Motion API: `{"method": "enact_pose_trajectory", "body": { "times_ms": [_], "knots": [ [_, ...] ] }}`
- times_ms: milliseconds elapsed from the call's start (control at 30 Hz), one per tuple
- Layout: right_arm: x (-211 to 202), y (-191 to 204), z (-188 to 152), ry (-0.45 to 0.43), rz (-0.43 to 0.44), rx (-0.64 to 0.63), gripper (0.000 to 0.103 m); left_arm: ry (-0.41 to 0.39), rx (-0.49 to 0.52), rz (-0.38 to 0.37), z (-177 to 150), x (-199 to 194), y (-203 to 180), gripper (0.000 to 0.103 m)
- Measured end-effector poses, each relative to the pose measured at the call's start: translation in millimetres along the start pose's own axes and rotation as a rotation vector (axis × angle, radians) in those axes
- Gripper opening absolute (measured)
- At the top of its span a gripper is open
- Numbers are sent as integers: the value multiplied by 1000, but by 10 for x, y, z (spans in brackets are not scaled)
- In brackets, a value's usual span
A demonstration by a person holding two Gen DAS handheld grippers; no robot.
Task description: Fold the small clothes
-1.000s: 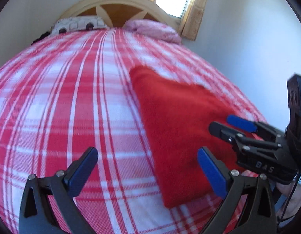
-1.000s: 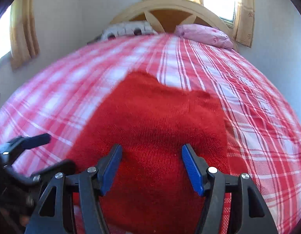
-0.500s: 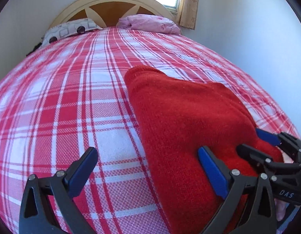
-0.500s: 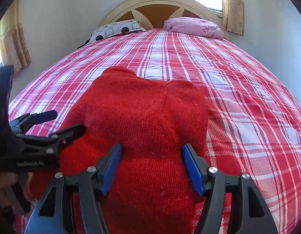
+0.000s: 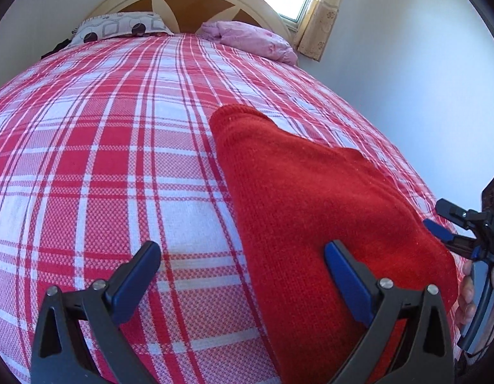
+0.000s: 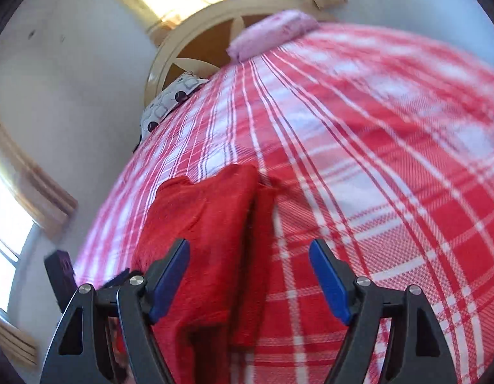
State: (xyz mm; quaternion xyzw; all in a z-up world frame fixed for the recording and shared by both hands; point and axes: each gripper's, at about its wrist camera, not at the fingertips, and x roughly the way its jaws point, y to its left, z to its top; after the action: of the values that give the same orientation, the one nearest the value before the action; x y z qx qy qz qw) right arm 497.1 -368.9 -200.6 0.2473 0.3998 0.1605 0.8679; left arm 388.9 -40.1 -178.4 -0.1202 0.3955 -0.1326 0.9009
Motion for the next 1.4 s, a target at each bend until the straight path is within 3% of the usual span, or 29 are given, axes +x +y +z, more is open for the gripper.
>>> {"method": "enact_pose_trajectory", "body": {
  "times_ms": [333,500,700,1000,1067,1100,1167,1233,1267,1333,1400],
  "knots": [
    [381,-48,-46,124,126,83,78,5,-11,-10,-7,-1,8,103],
    [479,78,-61,155,144,19,78,15,-4,-16,29,31,-16,103],
    [519,-64,-52,161,161,74,73,61,-52,-140,148,142,50,103],
    [605,0,-54,151,176,12,71,106,12,-199,318,378,-78,103],
    [627,15,-75,151,210,-11,61,104,25,-225,297,371,-92,103],
    [646,17,-104,157,229,-19,54,104,26,-242,298,369,-87,101],
    [651,17,-110,148,230,-23,52,99,25,-266,276,348,-74,97],
    [664,-18,-101,149,240,-9,48,91,24,-290,258,338,-80,84],
    [667,-42,-97,147,244,2,46,104,22,-308,249,354,-82,72],
    [664,-76,-99,136,244,15,40,100,13,-300,246,343,-85,69],
    [641,-43,-111,124,232,2,39,82,15,-280,241,294,-111,58]
  ]
}}
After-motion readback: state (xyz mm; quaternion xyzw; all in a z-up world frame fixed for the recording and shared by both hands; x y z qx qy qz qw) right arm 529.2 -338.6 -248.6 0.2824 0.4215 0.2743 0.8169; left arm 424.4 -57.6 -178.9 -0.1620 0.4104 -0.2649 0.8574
